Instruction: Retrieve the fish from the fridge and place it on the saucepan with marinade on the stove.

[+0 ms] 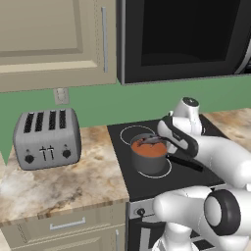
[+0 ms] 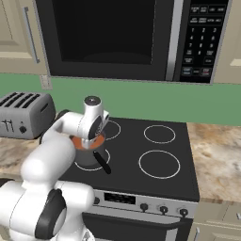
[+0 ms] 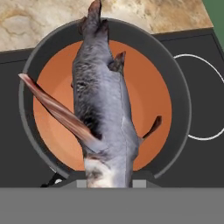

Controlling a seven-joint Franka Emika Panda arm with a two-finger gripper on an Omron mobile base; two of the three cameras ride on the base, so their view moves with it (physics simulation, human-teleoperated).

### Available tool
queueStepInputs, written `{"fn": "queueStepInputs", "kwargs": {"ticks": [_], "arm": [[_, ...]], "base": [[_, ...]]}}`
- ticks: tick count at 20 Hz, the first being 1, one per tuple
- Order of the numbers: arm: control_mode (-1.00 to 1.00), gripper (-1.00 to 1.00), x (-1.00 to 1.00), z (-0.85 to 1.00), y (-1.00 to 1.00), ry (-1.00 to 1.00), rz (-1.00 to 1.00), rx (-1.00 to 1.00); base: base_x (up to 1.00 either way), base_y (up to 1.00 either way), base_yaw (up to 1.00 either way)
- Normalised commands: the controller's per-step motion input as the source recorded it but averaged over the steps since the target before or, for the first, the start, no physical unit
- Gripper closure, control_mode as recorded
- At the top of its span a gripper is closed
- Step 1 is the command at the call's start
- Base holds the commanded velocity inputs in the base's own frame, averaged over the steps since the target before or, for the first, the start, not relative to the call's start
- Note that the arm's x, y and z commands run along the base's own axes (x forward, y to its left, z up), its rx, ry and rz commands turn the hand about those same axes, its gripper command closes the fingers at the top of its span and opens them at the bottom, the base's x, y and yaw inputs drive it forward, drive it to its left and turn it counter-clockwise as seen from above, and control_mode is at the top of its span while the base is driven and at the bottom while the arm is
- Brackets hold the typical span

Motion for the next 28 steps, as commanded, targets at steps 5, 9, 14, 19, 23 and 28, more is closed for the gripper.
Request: {"fn": "queueStepInputs", "kwargs": {"ticks": [5, 9, 14, 19, 23, 28], "arm": [[-1.0, 1.0, 0.13, -0.11, 0.0, 0.0, 0.0, 0.0], [-1.0, 1.0, 0.11, -0.12, 0.0, 0.0, 0.0, 0.0], [-1.0, 1.0, 0.06, -0.11, 0.0, 0.0, 0.0, 0.0], [-1.0, 1.0, 0.06, -0.1, 0.0, 0.0, 0.0, 0.0], [-1.0, 1.0, 0.09, -0.09, 0.0, 0.0, 0.0, 0.0], [-1.0, 1.0, 0.13, -0.05, 0.0, 0.0, 0.0, 0.0]], "base": [[0.0, 0.0, 0.0], [0.0, 0.0, 0.0], [0.0, 0.0, 0.0], [0.0, 0.0, 0.0], [0.0, 0.0, 0.0], [0.0, 0.0, 0.0]]}}
